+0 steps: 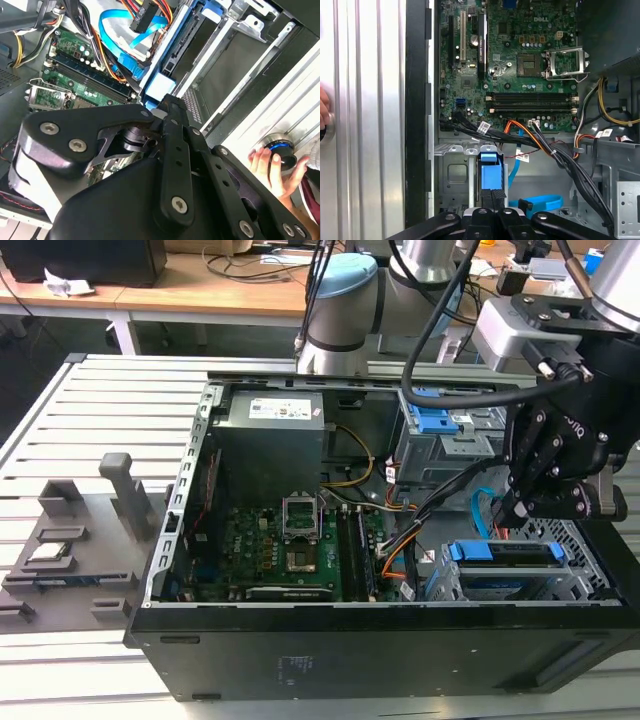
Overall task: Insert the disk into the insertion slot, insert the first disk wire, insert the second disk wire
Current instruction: 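Insert the disk into the insertion slot, then insert the first disk wire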
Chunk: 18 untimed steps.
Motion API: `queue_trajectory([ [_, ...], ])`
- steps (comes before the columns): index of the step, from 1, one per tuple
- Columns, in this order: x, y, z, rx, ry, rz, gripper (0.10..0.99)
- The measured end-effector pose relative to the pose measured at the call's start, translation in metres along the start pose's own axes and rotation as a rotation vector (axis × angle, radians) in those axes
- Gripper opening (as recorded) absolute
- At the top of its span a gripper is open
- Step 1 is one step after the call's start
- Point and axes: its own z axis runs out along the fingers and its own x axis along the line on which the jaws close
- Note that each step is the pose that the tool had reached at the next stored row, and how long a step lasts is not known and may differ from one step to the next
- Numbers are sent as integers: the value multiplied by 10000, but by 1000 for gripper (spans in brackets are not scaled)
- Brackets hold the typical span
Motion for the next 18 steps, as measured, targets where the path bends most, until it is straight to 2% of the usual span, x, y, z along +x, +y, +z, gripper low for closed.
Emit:
queue_trajectory([
  [5, 0, 0, 7, 0, 0, 0, 106],
  [7, -1, -18, 70, 0, 2, -1, 106],
  [11, -37, -84, 140, 1, 22, 1, 106],
  [14, -80, -163, 155, 1, 28, 3, 106],
  [17, -111, -287, 156, 1, 36, 1, 106],
  [18, -138, -360, 156, 1, 36, 3, 106],
])
